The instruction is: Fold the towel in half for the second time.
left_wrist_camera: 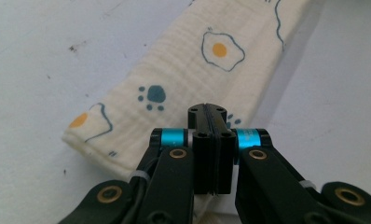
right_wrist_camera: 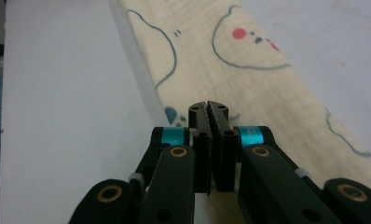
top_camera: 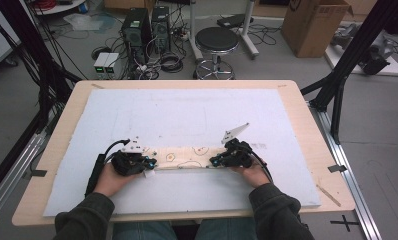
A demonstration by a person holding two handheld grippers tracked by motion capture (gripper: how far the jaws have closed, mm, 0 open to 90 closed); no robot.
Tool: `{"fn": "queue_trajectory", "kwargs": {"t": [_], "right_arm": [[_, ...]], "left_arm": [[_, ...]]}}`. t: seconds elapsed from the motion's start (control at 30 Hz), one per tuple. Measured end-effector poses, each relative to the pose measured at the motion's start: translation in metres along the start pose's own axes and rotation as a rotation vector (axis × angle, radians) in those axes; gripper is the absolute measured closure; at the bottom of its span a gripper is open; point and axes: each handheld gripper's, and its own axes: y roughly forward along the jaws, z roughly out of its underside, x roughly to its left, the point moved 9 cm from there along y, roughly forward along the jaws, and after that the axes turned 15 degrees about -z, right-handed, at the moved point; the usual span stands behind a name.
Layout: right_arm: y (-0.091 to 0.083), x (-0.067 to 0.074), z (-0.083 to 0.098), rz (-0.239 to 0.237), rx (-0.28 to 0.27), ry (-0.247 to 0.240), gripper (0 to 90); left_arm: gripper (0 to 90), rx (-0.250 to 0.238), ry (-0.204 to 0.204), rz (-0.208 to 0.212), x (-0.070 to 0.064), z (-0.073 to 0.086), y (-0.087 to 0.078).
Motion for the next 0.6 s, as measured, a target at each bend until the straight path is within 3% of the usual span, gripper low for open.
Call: {"fn": "queue_trajectory", "kwargs": {"t": [0.37, 0.43, 0.5, 0.6], "right_arm": [[-0.025, -0.004, 0.021, 0.05, -0.036, -0.008, 85.6], [-0.025, -0.003, 0.02, 0.059, -0.035, -0.016, 81.6], [-0.028, -0.001, 0.013, 0.064, -0.063, -0.039, 76.8], [-0.035, -0.005, 0.003, 0.094, -0.102, -0.052, 68.8]], "left_arm": [[86.1, 0.0, 0.013, -0.02, 0.005, 0.005, -0.007], [82.6, -0.028, 0.003, -0.01, 0.006, 0.001, -0.01], [77.1, -0.076, -0.017, -0.011, 0.01, -0.005, -0.015], [72.8, -0.105, -0.056, -0.013, 0.016, -0.011, -0.017]]}}
